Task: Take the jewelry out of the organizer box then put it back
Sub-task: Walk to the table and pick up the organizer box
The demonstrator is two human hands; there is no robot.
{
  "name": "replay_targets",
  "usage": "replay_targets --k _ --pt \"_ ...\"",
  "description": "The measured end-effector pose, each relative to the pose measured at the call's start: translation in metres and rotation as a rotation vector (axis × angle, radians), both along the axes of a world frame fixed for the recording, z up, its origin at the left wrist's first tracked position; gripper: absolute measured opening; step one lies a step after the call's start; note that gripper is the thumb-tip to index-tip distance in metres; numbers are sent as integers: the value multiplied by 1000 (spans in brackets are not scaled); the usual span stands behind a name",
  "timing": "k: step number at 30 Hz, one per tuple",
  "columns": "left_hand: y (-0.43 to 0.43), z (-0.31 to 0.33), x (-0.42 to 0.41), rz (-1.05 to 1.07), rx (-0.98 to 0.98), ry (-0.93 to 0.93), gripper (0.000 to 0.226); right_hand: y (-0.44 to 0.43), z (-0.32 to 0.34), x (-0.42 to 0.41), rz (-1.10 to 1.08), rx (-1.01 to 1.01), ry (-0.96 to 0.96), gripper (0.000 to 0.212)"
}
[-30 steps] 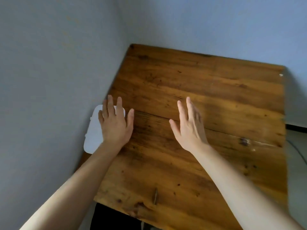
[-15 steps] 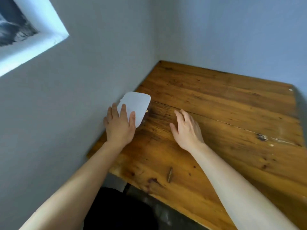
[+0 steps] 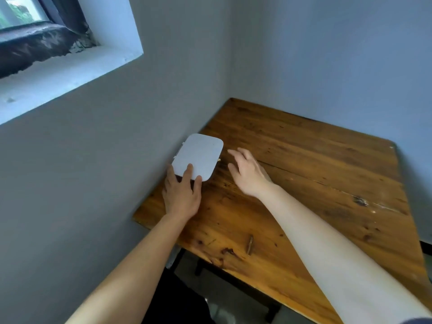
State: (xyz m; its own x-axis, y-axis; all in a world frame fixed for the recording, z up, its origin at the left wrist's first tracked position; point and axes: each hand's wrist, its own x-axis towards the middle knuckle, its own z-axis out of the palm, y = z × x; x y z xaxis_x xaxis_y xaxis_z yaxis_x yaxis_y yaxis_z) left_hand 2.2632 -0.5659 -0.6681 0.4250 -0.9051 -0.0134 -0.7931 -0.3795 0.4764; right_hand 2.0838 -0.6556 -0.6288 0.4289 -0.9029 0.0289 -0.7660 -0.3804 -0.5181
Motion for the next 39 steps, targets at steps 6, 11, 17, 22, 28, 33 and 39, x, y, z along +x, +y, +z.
replay_targets --k 6,11,17,22,28,33,39 --pt "-4 -13 5 -2 -132 55 53 -61 2 49 -79 200 -65 63" --pt "-10 -14 1 16 -137 94 51 -74 -10 53 12 274 -57 61" --pt "-16 -4 -1 -128 -90 123 48 -34 -38 9 -138 227 -78 50" --pt "13 -3 -19 -271 -65 215 62 21 -45 -35 -220 160 -158 51" --pt "65 -25 -36 -352 -192 101 78 95 -53 -69 -270 103 -209 52" --pt "65 -18 -33 -354 -166 35 74 111 -52 -64 -298 139 -163 57" --pt "61 1 -19 -467 -101 -224 76 114 -46 -68 -305 213 -193 69"
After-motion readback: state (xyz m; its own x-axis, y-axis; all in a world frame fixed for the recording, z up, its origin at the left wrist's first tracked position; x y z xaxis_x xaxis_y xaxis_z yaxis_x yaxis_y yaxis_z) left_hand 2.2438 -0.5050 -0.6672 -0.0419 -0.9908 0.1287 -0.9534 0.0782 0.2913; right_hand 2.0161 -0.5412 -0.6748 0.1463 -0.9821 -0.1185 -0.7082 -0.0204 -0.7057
